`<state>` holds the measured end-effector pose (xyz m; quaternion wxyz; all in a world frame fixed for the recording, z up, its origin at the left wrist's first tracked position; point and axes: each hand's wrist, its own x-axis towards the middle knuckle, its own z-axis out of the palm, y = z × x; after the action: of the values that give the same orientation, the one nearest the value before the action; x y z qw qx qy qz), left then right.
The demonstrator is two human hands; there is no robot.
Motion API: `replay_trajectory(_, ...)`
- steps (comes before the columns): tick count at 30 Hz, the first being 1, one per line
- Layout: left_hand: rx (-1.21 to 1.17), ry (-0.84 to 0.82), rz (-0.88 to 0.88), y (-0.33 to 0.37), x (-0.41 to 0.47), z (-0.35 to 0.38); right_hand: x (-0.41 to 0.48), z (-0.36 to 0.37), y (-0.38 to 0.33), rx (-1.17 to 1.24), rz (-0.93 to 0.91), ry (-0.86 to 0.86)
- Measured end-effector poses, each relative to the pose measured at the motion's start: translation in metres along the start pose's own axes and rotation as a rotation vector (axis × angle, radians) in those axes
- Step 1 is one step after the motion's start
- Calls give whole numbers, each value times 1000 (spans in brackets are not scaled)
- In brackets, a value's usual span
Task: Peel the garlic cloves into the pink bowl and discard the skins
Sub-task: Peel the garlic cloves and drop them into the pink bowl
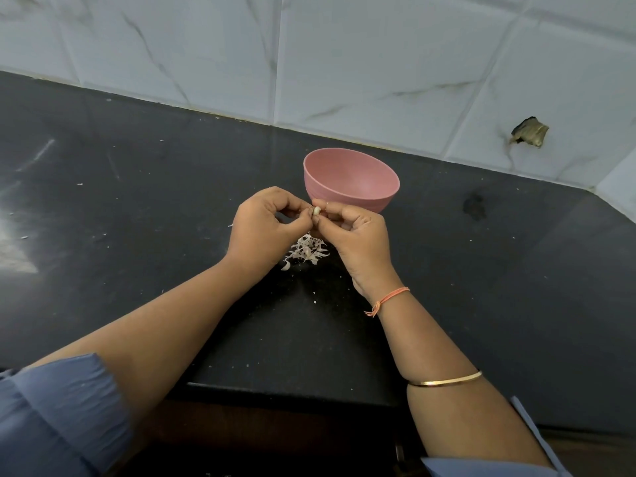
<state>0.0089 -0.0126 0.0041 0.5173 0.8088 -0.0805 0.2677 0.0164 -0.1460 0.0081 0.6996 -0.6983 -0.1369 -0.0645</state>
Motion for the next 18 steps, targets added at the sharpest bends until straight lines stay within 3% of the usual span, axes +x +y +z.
replay_trajectory(8,55,47,-20,-2,3,-2,-1,0,-6,91,57,-23)
replay_trajectory(18,14,142,-177,-6,5,-6,-3,0,-10,235,124,-12)
